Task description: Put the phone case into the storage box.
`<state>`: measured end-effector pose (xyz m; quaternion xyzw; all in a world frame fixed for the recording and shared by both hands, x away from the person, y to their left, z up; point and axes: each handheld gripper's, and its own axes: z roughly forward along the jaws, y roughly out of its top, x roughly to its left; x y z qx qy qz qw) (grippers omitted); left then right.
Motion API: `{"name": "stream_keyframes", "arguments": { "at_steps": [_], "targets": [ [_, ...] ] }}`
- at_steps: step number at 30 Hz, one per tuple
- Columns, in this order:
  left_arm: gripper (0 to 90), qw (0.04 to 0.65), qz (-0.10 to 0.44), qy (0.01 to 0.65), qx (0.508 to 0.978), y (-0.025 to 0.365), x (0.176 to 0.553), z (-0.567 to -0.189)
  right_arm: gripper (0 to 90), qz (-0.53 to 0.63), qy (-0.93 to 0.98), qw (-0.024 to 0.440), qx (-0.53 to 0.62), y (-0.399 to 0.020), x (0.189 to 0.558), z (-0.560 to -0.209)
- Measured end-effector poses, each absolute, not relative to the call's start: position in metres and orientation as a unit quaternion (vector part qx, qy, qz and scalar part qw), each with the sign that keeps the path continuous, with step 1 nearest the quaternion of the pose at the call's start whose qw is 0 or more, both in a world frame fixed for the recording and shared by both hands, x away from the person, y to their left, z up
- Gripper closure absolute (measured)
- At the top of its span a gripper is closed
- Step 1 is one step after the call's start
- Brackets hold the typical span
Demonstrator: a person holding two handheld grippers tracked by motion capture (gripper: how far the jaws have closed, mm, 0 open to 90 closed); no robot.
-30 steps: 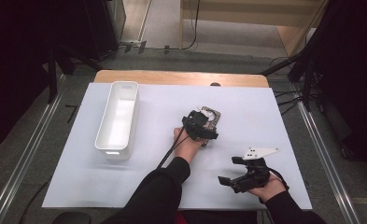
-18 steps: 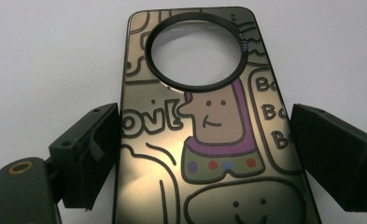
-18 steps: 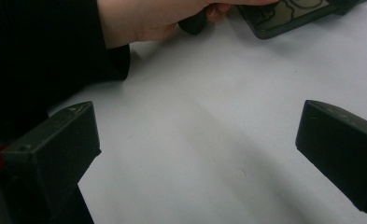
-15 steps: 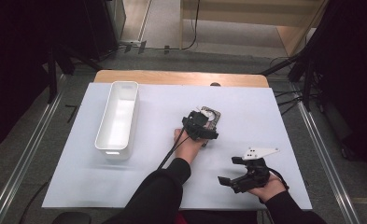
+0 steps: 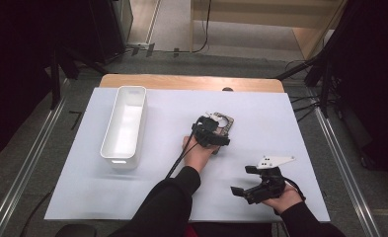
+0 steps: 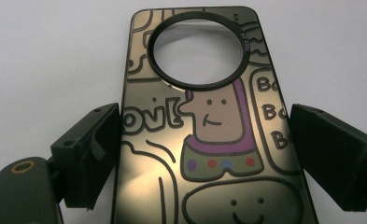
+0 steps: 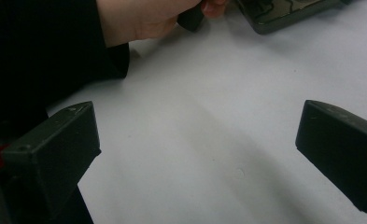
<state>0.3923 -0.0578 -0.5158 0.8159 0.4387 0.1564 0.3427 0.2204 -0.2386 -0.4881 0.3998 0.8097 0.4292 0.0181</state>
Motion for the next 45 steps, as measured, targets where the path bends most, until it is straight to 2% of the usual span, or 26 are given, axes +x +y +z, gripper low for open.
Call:
{"name": "stream_keyframes", "arguments": {
  "at_steps": [17, 35, 45],
  "targets": [
    [11.5, 0.363, 0.129, 0.431, 0.816, -0.047, 0.396, -0.506, 0.0, 0.428, 0.809, 0.019, 0.402, -0.239, 0.221, -0.488],
    [11.6, 0.392, 0.07, 0.436, 0.807, -0.024, 0.401, -0.487, 0.0, 0.428, 0.809, 0.019, 0.403, -0.239, 0.221, -0.488],
    [11.5, 0.408, 0.054, 0.43, 0.804, -0.01, 0.4, -0.472, 0.0, 0.426, 0.809, 0.019, 0.404, -0.238, 0.222, -0.488]
  ]
}}
